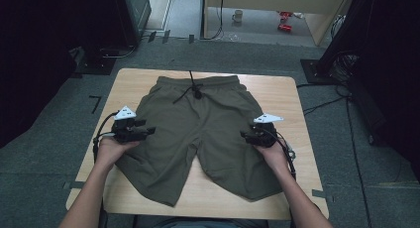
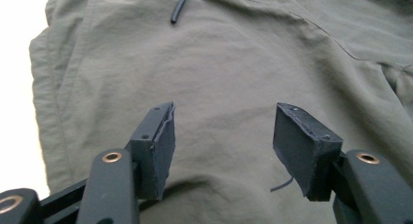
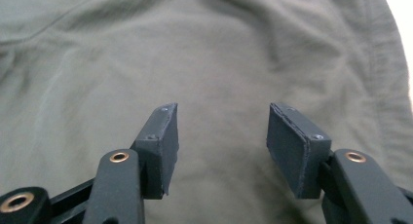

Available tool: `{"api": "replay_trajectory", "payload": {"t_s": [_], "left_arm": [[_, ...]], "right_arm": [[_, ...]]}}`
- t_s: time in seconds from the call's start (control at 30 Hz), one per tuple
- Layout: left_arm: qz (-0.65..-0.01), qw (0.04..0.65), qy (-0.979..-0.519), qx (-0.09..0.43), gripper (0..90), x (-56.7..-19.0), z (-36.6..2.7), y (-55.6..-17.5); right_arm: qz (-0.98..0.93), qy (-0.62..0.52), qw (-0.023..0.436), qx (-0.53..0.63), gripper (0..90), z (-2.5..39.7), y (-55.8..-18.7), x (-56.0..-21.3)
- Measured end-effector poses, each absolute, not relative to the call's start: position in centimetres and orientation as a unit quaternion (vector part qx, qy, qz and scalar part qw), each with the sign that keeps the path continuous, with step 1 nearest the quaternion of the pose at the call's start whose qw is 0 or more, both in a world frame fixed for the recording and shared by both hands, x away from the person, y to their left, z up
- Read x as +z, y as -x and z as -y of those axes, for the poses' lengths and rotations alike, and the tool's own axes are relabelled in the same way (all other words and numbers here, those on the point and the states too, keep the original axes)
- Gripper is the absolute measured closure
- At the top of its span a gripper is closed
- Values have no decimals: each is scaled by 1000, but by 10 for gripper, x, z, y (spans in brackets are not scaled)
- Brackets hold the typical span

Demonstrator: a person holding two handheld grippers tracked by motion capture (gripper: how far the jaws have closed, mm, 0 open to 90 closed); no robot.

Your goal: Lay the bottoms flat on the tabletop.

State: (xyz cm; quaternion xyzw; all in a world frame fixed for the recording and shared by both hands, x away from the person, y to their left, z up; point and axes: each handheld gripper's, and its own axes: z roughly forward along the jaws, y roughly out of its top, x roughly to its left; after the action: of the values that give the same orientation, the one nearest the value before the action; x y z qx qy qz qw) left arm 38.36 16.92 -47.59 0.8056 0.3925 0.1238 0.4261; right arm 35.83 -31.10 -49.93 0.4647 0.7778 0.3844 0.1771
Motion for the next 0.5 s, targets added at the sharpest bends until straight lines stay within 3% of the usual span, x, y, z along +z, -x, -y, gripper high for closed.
{"api": "replay_trajectory", "payload": {"t_s": [0.5], "left_arm": [[-432,406,-793,140,383,-473,-202,-416]], "right_arm": [[-763,-470,198,396,401,350,-384,-485]]}}
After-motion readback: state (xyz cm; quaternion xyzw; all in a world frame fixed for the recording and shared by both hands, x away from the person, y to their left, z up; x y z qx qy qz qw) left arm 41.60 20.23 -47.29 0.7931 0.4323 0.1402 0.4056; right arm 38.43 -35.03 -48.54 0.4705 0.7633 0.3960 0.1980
